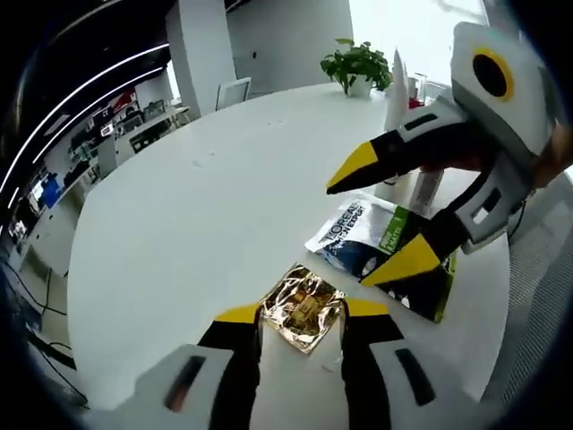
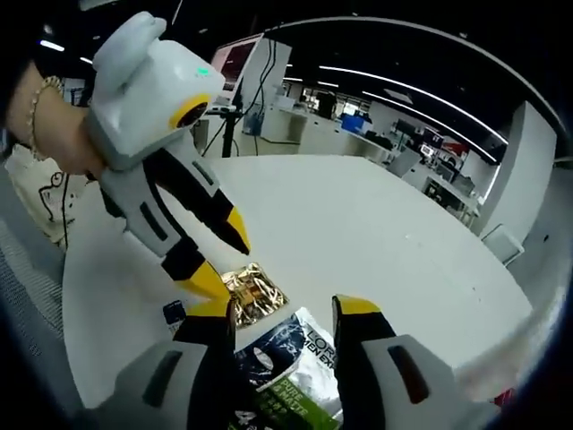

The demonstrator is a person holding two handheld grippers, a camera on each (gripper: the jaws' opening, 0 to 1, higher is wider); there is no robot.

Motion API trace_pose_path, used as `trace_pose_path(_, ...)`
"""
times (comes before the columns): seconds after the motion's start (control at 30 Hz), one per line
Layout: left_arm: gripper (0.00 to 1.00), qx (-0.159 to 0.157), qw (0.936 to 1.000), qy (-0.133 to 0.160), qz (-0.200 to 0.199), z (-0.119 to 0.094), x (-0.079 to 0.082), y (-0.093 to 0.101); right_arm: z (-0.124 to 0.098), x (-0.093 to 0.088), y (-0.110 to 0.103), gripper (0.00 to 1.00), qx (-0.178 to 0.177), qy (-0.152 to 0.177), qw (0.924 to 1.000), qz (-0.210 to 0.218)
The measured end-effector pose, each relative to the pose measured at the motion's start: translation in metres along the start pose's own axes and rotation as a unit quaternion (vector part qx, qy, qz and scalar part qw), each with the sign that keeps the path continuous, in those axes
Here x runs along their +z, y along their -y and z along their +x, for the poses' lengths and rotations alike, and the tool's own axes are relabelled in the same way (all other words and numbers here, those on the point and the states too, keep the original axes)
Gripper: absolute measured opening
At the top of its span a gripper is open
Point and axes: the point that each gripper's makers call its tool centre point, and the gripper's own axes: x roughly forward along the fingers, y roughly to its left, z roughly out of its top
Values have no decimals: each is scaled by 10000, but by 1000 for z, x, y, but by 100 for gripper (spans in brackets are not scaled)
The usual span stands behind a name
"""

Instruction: Arrange the skincare products in the storage area until every visible bottle or jar stands upright without overlapping.

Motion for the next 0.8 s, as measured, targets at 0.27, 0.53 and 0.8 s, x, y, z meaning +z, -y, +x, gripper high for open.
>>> trace_pose_path(0.27, 45, 25, 10000, 21, -70, -14, 2, 11, -26, -1, -4, 51, -61, 76, 9999, 67)
trace_pose_path(0.53, 52, 44, 9998, 57, -199, -33, 3, 27, -53, -4, -6, 57, -162, 196, 9995, 166)
trace_pose_path(0.8, 63, 4, 9990, 55, -443, -51, -4, 43, -85, -17, -6, 65, -298, 231, 9991, 176)
